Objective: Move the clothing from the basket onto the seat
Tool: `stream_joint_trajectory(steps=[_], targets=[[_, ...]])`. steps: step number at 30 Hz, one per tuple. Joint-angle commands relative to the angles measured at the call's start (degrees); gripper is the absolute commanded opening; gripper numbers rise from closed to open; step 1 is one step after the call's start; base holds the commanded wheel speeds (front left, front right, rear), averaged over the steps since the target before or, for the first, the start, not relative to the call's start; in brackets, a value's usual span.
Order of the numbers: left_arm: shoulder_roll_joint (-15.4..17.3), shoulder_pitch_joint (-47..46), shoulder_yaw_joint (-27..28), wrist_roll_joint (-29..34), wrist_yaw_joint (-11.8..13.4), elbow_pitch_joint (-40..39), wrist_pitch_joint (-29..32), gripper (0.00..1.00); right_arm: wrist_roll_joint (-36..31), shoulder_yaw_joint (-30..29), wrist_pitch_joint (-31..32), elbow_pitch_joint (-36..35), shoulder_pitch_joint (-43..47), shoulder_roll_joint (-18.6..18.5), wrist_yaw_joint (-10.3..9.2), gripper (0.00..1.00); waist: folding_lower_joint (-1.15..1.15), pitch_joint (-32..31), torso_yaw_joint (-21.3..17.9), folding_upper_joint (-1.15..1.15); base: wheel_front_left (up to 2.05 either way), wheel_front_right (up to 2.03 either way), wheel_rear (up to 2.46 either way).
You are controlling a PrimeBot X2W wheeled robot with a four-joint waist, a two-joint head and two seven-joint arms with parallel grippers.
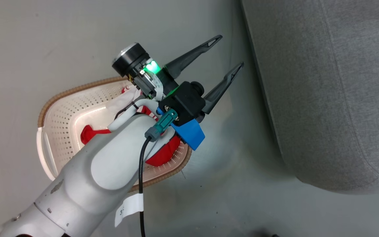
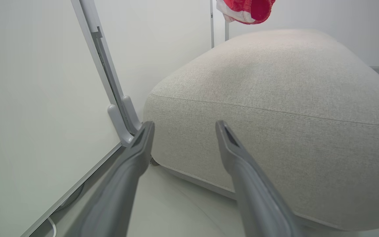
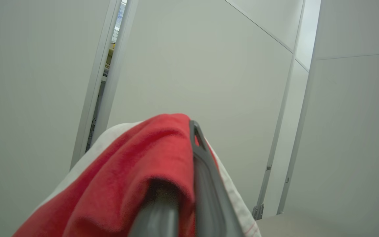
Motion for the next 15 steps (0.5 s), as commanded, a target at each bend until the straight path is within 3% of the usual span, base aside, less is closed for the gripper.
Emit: stream_joint_trajectory(steps=[1, 6, 15], targets=[[0.64, -1.74, 0.08, 0.53, -0.08, -0.42, -0.16, 1.00, 0.59, -1.77, -0.21, 1.57, -1.82, -2.05, 0.01, 0.00, -0.01, 4.85, 0.98, 0.00, 0.00, 0.00, 0.00], [1.28, -3.64, -0.42, 1.07, -0.07, -0.79, -0.15, 1.00, -0.11, -5.75, -0.20, 8.77, -3.11, -4.93, 0.01, 0.00, -0.01, 8.49, 0.89, 0.00, 0.00, 0.00, 0.00], [1.94, -4.62, -1.76, 0.96, -0.07, -0.61, -0.10, 1.00, -3.48, -6.90, -0.22, 22.81, 0.18, -0.76, 0.01, 0.00, -0.01, 10.68, 0.76, 0.00, 0.00, 0.00, 0.00]])
